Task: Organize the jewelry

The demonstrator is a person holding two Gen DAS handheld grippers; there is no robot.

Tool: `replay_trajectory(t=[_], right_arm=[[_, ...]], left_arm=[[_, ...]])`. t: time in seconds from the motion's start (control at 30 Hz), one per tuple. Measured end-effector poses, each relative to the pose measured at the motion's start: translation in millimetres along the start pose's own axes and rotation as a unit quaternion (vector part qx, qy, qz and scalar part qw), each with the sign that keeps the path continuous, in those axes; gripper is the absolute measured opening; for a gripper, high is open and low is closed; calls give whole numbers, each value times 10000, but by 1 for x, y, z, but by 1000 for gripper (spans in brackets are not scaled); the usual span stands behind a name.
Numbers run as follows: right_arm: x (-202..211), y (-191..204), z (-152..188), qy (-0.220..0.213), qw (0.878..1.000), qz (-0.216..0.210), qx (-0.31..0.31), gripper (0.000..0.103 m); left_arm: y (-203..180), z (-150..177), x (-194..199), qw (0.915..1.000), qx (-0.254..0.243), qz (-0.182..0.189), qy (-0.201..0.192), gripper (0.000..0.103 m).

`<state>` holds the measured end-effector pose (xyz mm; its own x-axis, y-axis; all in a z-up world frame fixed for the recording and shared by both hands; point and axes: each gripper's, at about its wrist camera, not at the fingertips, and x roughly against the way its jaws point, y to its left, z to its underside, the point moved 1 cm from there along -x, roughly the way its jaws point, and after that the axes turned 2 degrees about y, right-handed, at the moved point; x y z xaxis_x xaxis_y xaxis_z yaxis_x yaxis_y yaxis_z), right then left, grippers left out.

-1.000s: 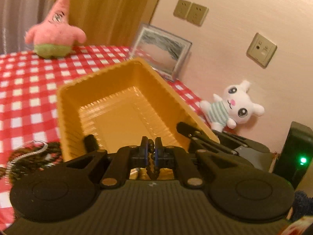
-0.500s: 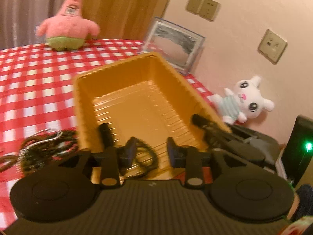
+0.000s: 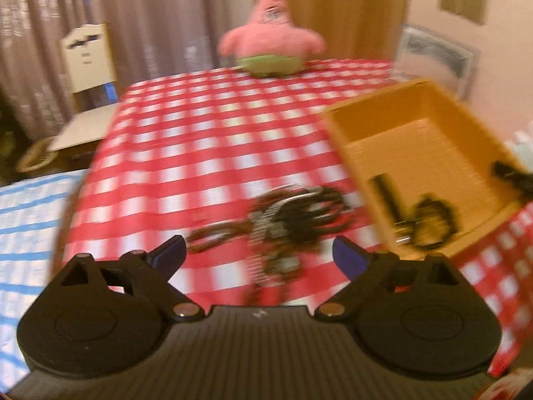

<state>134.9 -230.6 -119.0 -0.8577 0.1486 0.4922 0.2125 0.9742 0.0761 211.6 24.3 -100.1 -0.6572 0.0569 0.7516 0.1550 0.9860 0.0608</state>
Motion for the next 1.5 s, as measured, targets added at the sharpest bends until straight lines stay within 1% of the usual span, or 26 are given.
replay_trajectory(t=[0.07,0.13,0.33,0.43,0.5,0.53,0.57,0.6,0.63,0.7,0.97,1.03,1.1,1.13,1.23,1.4,1.5], right_arm=[[0,0,0,1,10000,2,0,6],[0,0,0,0,10000,2,1,6],[0,0,0,1,10000,5,0,6],[-1,0,-1,-1,10000,9,7,6],[-1,-1,-1,-1,10000,17,5,6],[-1,0,-1,0,10000,9,4,6],[-1,-1,-1,-3,10000,13,7,6],[-1,-1,-1,-6,10000,17,12,6],[-1,-1,-1,-8,10000,19,10,6],[-1,-2,-1,-19,10000,47,11,6],[1,-2,-3,-96,9998,185,28,6],[1,-3,-3,-107,9997,234,15,6],[1,-4,-4,-113,9995,287,-4,6],[2,-5,-5,-117,9994,315,-13,6],[2,-7,-6,-129,9991,394,-36,6],[1,-10,-8,-146,9985,523,-78,6],[1,-11,-7,-137,9982,577,-104,6]], left_arm=[[13,5,-4,9993,34,-326,158,95],[24,9,-5,9988,88,-434,230,95],[46,21,-4,9973,491,-360,407,92],[47,28,-3,9968,413,-452,507,86],[47,29,-6,9967,360,-459,559,85],[47,30,-6,9967,355,-468,562,83],[47,30,-6,9969,350,-459,542,80],[48,30,-5,9971,345,-433,522,71],[48,30,-5,9973,349,-406,511,65],[49,30,-5,9977,364,-316,468,62],[46,24,-9,9992,182,-144,310,57],[46,22,-11,9994,175,-84,272,53],[46,21,-14,9995,197,-37,248,51],[47,19,-17,9995,211,-13,235,46],[50,14,-25,9994,260,34,210,39],[57,4,-43,9995,294,66,133,32],[60,-2,-54,9996,242,103,102,24]])
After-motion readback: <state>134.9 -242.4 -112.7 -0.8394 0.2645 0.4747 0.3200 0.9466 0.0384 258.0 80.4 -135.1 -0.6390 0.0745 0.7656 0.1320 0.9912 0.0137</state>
